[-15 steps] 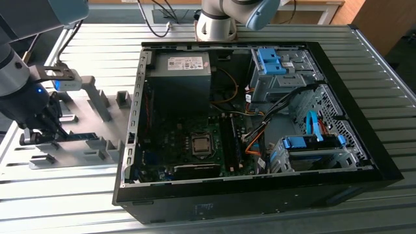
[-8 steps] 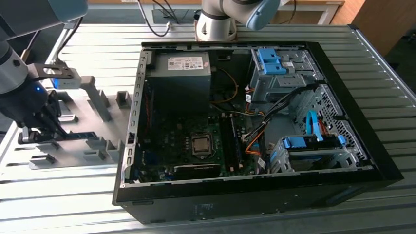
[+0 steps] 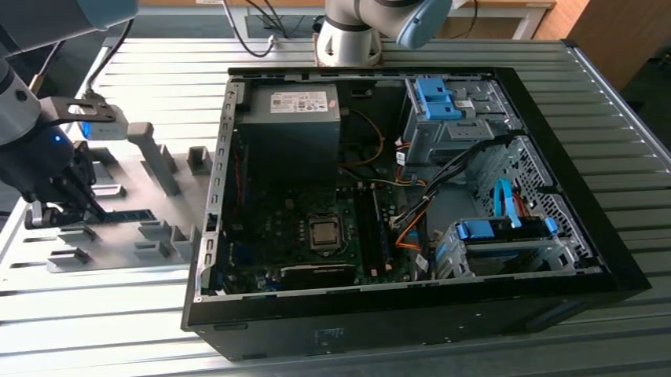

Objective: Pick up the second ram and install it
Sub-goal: 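Pick up the second ram and move it above second insertion slot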

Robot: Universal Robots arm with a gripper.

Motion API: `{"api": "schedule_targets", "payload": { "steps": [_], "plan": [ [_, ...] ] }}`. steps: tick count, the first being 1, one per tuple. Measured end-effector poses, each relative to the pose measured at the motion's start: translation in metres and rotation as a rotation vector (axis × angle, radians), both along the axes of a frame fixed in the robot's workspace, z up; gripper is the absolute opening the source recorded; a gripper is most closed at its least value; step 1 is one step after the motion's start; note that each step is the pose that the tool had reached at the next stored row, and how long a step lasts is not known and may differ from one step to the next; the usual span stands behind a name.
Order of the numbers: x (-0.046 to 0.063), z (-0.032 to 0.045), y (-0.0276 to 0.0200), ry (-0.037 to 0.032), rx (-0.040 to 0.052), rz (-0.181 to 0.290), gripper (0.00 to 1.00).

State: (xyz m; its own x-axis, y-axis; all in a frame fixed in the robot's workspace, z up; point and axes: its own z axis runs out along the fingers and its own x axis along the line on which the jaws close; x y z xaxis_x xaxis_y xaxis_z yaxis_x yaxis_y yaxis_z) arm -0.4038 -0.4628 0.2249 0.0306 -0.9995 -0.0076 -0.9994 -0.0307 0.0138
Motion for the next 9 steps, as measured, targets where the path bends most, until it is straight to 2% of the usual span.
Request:
{"api": "schedule_targets", "payload": {
  "steps": [9],
  "plan": [
    [0.0, 0.0054, 0.0, -0.0002, 0.0002, 0.0, 0.14]
  ]
}}
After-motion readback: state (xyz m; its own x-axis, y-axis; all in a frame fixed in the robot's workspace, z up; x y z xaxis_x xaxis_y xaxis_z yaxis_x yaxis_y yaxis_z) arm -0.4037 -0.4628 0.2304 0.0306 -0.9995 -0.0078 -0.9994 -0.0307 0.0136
